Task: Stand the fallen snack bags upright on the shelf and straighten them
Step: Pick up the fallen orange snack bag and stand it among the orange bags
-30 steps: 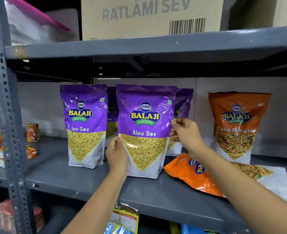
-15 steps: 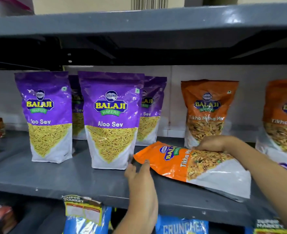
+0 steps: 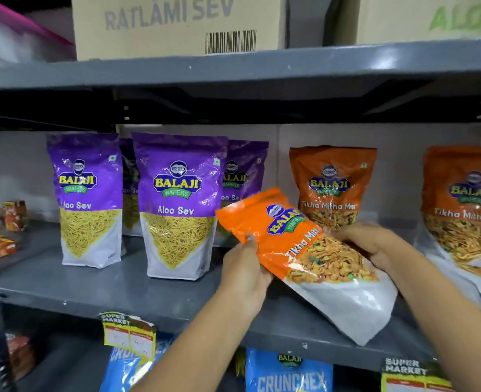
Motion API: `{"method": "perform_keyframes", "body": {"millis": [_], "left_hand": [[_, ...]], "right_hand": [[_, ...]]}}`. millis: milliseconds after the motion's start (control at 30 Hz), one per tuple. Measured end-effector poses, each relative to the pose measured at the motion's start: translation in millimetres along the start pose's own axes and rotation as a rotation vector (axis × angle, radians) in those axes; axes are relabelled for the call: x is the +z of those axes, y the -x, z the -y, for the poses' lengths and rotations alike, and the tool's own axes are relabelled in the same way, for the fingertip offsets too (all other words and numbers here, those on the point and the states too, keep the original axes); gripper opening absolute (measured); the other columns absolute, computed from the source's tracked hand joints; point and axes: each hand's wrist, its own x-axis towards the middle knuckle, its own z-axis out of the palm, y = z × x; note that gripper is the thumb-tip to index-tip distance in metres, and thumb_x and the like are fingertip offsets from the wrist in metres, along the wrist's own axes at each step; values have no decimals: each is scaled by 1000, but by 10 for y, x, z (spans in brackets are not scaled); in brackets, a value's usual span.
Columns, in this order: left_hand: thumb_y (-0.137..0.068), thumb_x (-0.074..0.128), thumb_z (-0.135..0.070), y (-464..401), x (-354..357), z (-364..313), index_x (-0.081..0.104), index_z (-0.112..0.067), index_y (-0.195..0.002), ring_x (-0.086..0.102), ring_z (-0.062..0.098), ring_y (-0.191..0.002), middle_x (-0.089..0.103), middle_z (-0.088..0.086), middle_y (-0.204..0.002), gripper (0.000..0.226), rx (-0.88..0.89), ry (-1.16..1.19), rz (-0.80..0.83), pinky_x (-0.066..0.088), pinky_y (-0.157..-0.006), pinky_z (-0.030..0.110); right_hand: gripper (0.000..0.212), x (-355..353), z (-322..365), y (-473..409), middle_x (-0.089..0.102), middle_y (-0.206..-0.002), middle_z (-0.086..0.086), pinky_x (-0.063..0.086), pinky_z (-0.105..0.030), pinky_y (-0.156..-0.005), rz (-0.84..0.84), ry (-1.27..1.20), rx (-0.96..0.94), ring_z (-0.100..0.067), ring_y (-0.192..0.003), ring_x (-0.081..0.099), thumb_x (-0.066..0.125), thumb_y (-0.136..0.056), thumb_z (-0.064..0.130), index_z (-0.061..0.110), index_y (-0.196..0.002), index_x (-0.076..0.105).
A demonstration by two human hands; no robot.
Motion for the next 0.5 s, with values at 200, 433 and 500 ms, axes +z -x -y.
{"method": "perform_keyframes", "body": {"millis": [200, 433, 500], "left_hand": [[-98, 46, -34, -7, 271, -356, 66, -12, -110, 73, 25, -90, 76, 12, -105, 32, 167, -89, 97, 54, -91, 50], [-96, 48, -41, 17, 368, -771, 63, -5, -123, 69, 32, -104, 73, 17, -113, 47, 306, -281, 183, 55, -89, 53], [-96, 46, -44, 20, 332, -871, 64, -10, -122, 71, 28, -102, 74, 13, -113, 47, 362, -371, 223, 58, -86, 49]], "right_hand": [[44, -26, -36, 479, 78, -93, -17, 62, -34, -62, 138, -520, -140, -24, -76, 77, 78, -68, 15, -5, -106, 70], [32, 169, -170, 782, 78, -97, -8, 59, -24, -64, 235, -682, -261, -14, -83, 73, 70, -70, 11, 2, -100, 74], [25, 257, -220, 826, 78, -88, -6, 58, -23, -62, 225, -729, -284, -13, -76, 73, 69, -70, 12, 5, -94, 73]]}}
